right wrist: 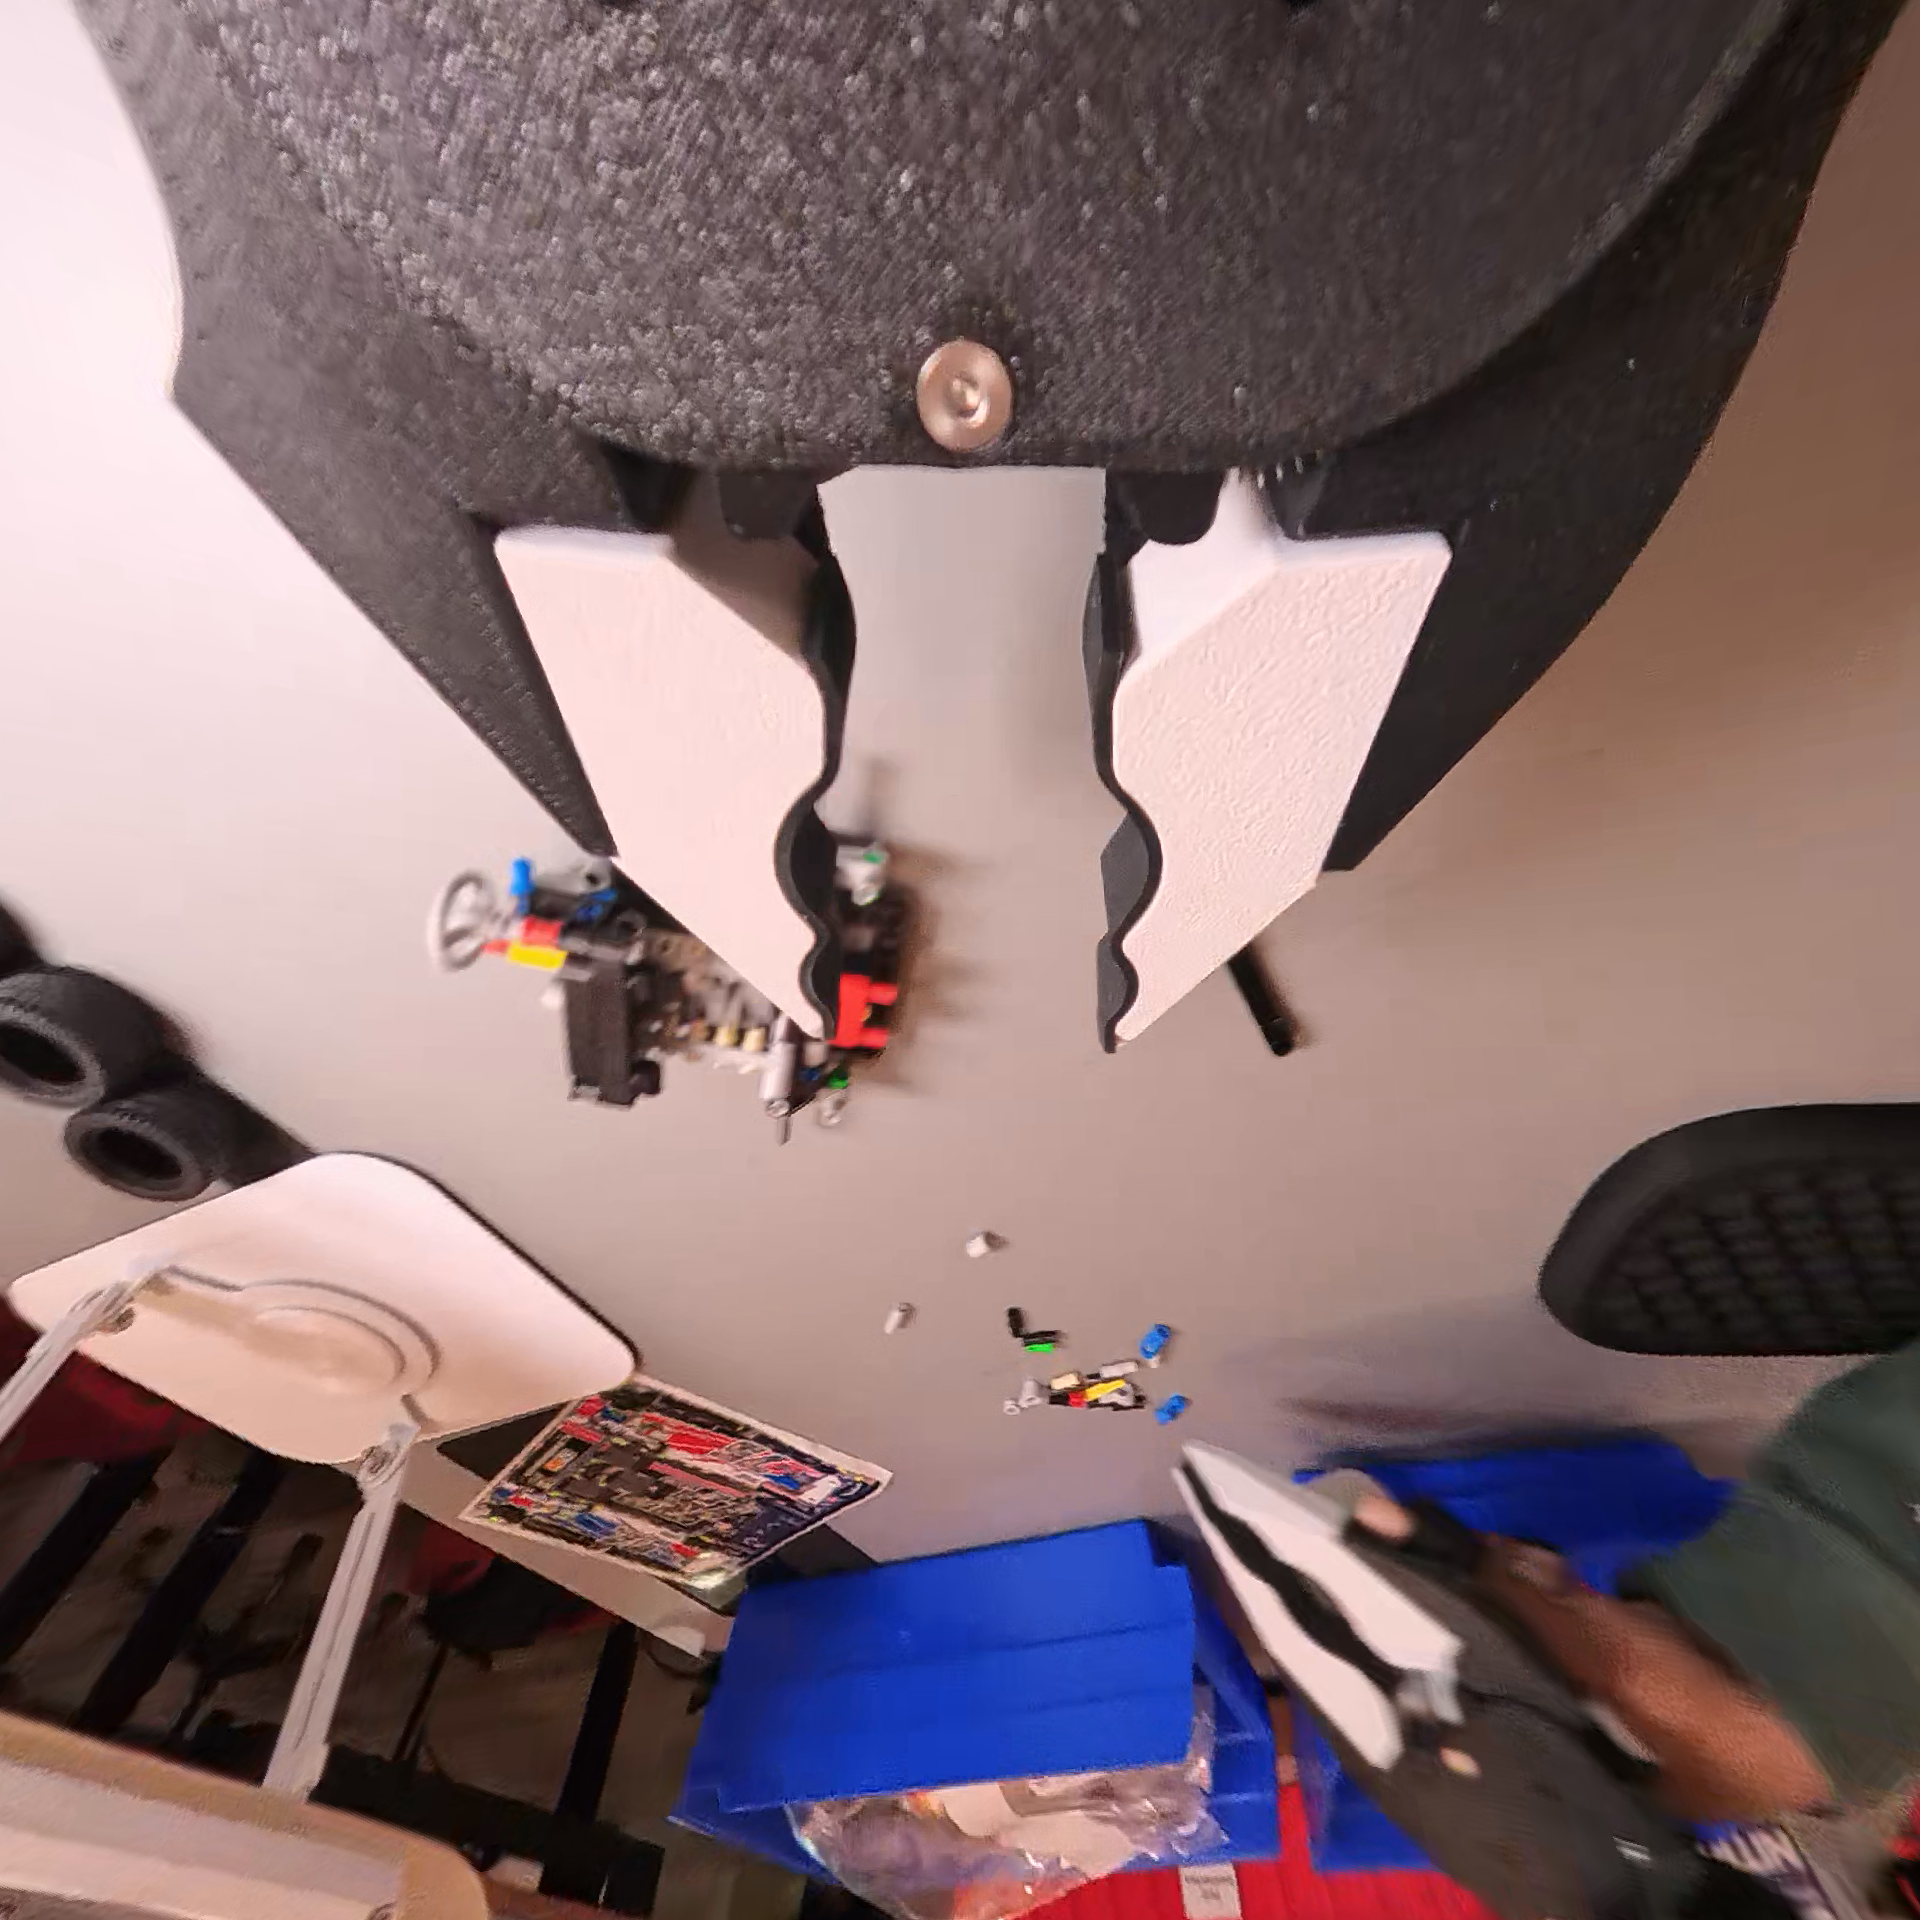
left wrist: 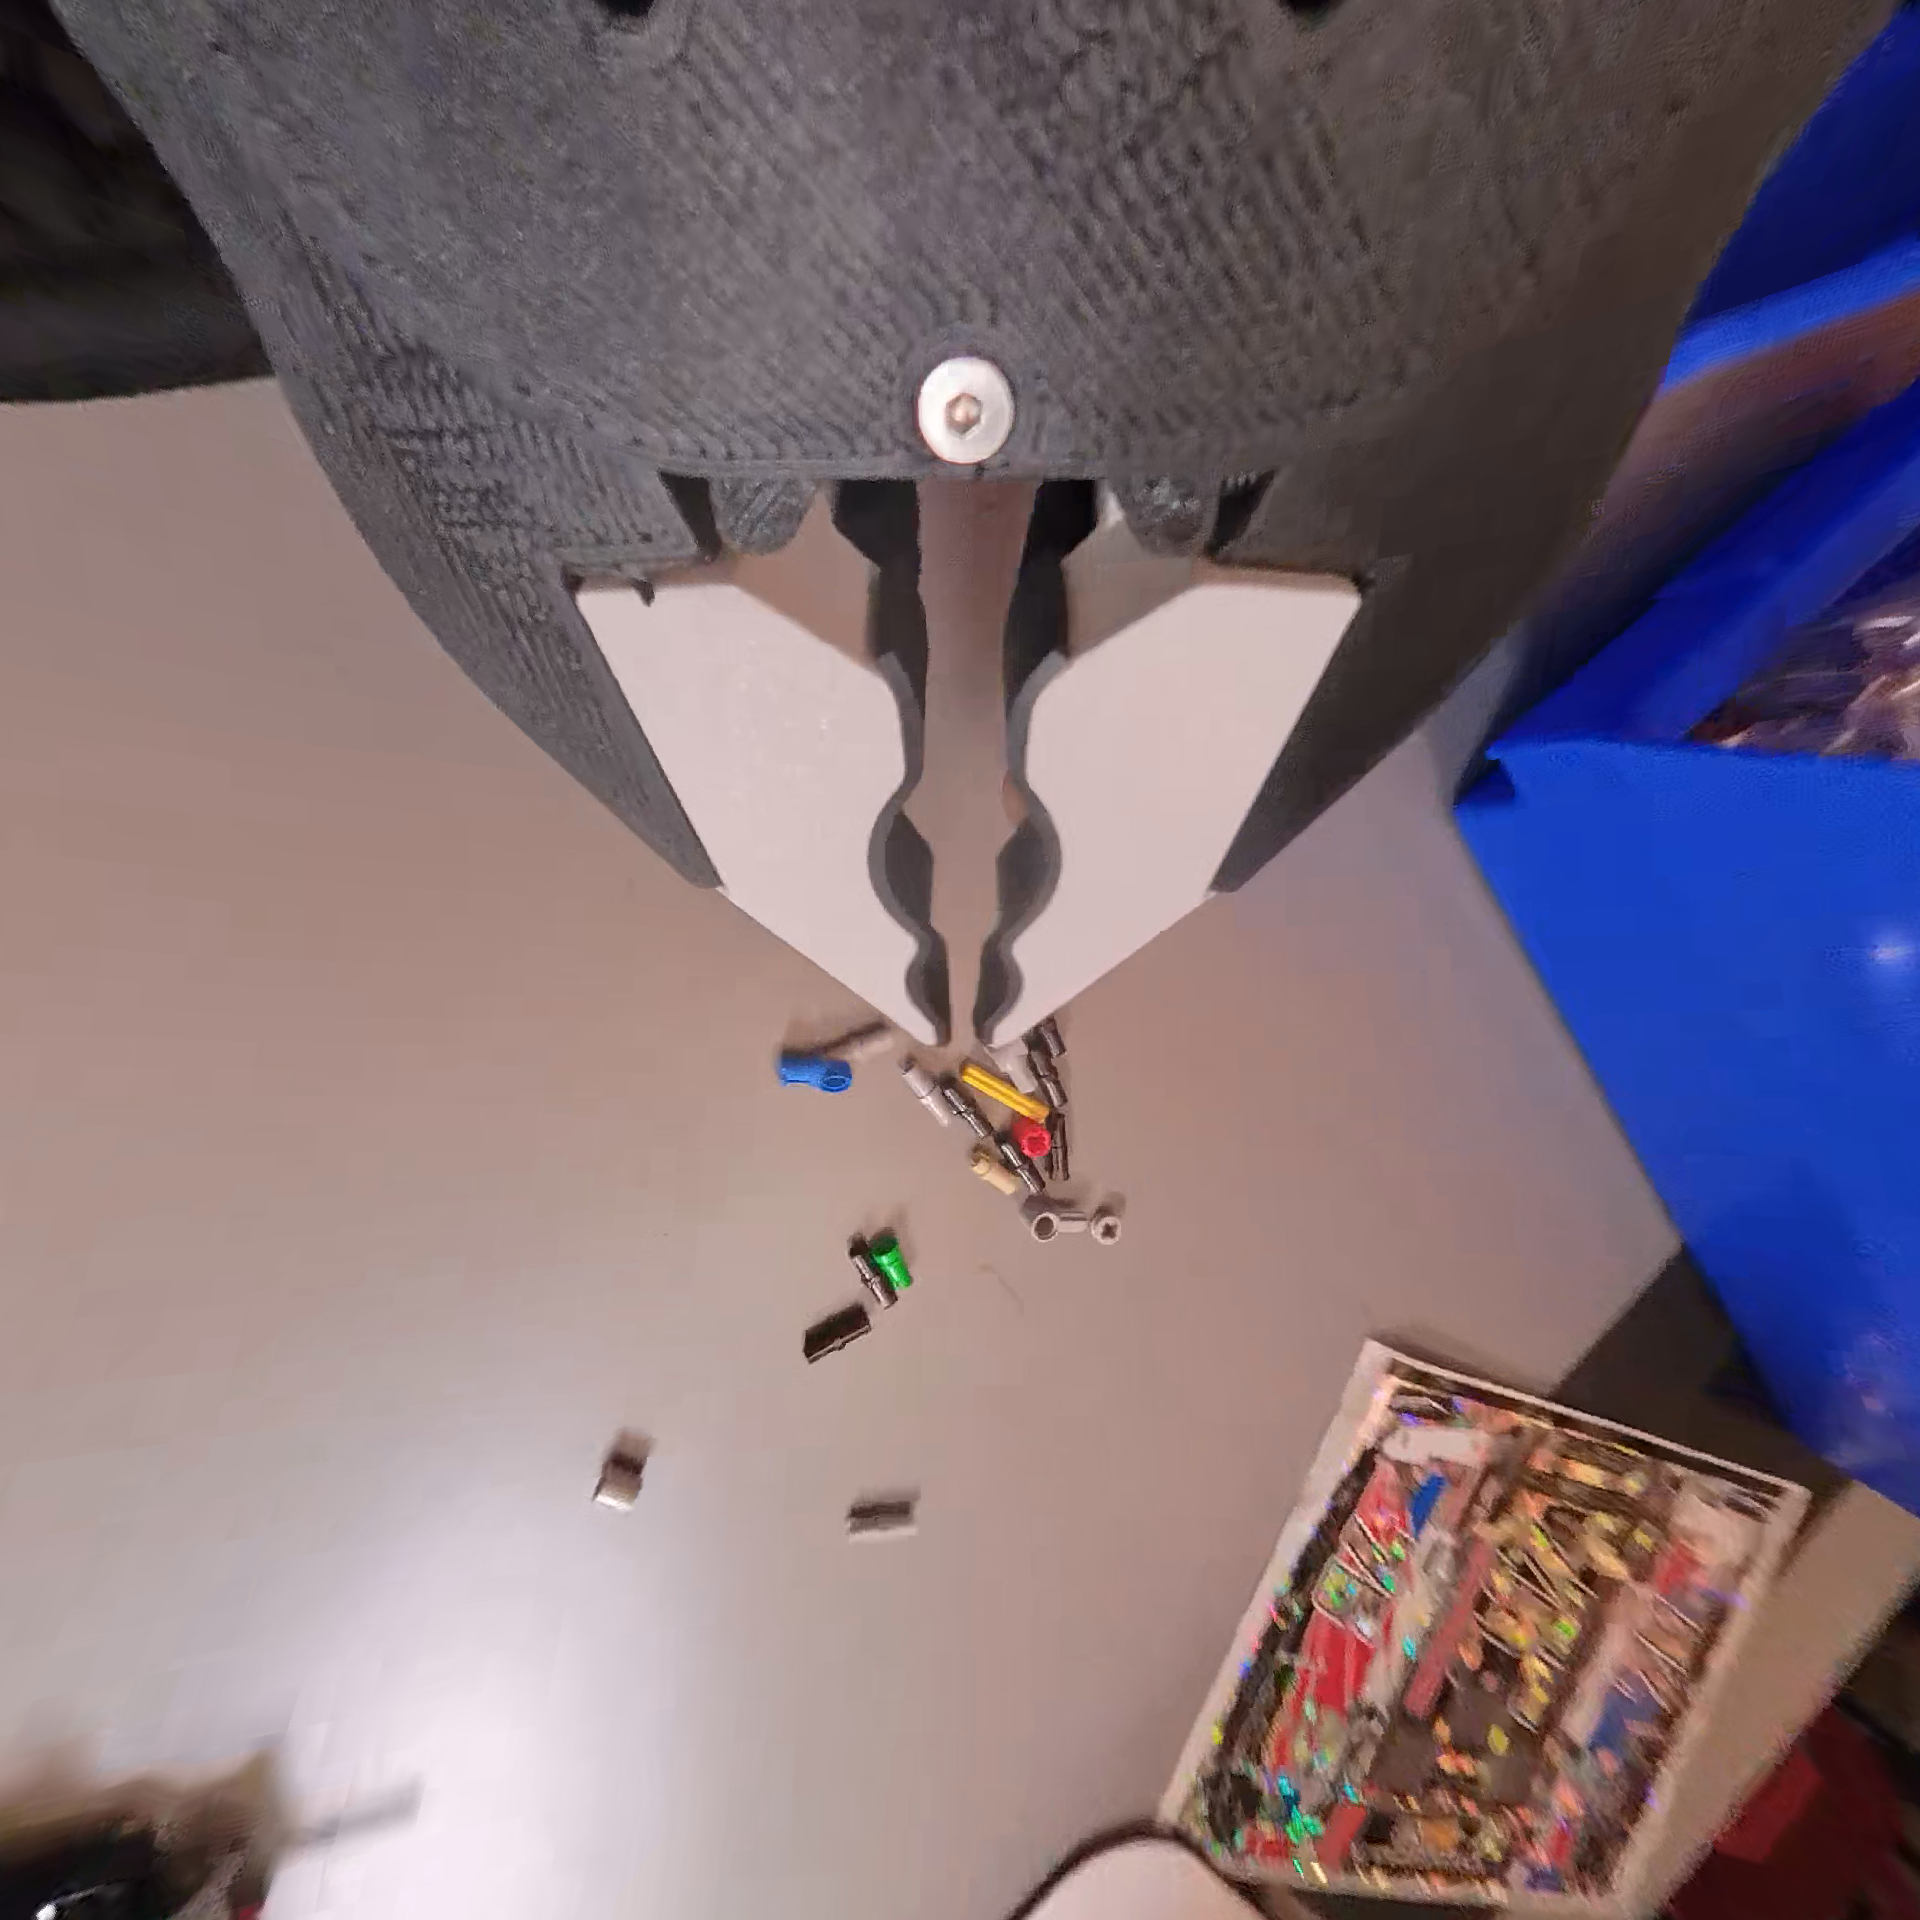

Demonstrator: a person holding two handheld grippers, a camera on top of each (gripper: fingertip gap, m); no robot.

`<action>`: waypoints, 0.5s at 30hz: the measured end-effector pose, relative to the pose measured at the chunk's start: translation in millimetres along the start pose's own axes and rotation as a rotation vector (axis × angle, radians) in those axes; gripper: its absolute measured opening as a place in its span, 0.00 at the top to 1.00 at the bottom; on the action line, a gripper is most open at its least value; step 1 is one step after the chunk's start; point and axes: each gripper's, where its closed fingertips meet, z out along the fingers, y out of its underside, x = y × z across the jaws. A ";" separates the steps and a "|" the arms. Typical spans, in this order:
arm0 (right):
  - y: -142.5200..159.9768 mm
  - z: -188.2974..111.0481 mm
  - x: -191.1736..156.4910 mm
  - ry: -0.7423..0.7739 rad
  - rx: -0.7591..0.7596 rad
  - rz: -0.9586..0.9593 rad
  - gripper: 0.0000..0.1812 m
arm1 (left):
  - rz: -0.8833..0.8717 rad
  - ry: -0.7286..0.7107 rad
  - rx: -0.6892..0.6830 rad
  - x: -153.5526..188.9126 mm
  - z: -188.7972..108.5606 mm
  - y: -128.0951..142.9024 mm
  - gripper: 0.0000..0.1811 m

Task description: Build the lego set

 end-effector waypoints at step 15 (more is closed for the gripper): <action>27.6 -27.4 -2.5 0.026 0.097 0.054 0.78 | 0.067 0.230 -0.113 12.1 33.3 7.0 0.94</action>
